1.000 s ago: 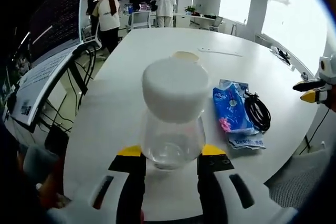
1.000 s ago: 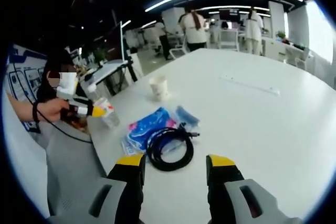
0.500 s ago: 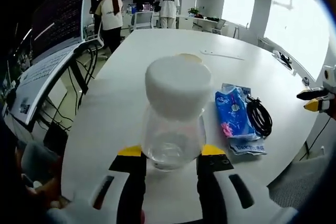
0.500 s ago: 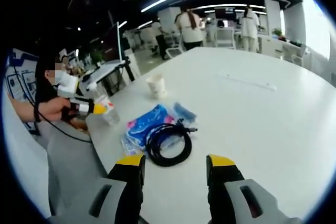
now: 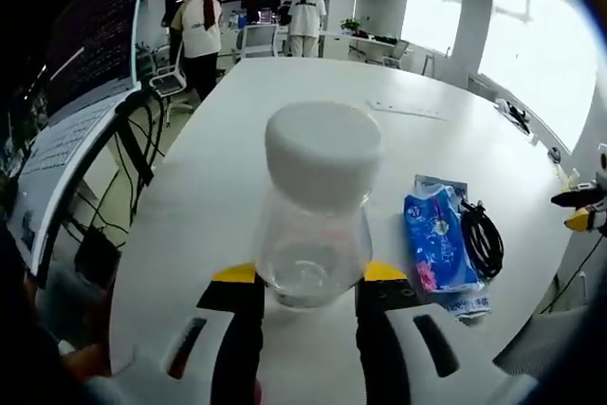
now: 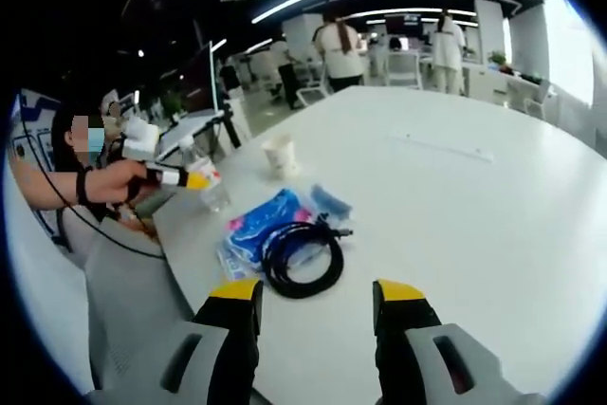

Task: Arrange the tabletop items into an orderly group along one side of the table until the central work area is clear of visible clutter.

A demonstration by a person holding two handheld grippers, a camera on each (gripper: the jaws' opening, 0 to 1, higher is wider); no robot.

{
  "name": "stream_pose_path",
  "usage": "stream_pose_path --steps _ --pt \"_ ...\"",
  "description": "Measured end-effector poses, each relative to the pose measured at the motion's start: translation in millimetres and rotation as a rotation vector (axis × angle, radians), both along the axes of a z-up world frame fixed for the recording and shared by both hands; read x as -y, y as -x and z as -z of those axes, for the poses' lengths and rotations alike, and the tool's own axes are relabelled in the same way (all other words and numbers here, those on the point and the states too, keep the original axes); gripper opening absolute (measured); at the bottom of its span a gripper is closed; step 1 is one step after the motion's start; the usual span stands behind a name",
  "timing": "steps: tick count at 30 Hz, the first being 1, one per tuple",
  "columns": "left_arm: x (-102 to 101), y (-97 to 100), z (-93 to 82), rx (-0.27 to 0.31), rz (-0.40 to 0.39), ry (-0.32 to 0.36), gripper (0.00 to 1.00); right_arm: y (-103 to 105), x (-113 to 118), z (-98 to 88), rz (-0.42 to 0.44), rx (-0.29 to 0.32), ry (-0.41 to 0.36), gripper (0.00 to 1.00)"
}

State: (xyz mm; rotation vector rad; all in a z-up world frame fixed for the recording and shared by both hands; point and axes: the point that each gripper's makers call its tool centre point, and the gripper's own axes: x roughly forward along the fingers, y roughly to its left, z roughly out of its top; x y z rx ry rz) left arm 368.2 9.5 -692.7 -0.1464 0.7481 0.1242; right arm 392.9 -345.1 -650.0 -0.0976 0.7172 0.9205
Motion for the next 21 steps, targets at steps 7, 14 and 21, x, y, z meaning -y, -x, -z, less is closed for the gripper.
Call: stream_pose_path --steps 7,14,21 --pt "-11 -39.1 -0.3 0.012 -0.020 0.009 0.36 1 3 0.1 0.015 -0.003 -0.004 0.47" --pt "-21 -65.0 -1.3 0.018 -0.033 0.008 0.37 0 18 1.3 0.043 -0.009 0.005 0.46" --pt "-25 -82.8 -4.2 0.023 -0.040 0.006 0.37 0 25 2.0 0.065 -0.014 0.010 0.46"
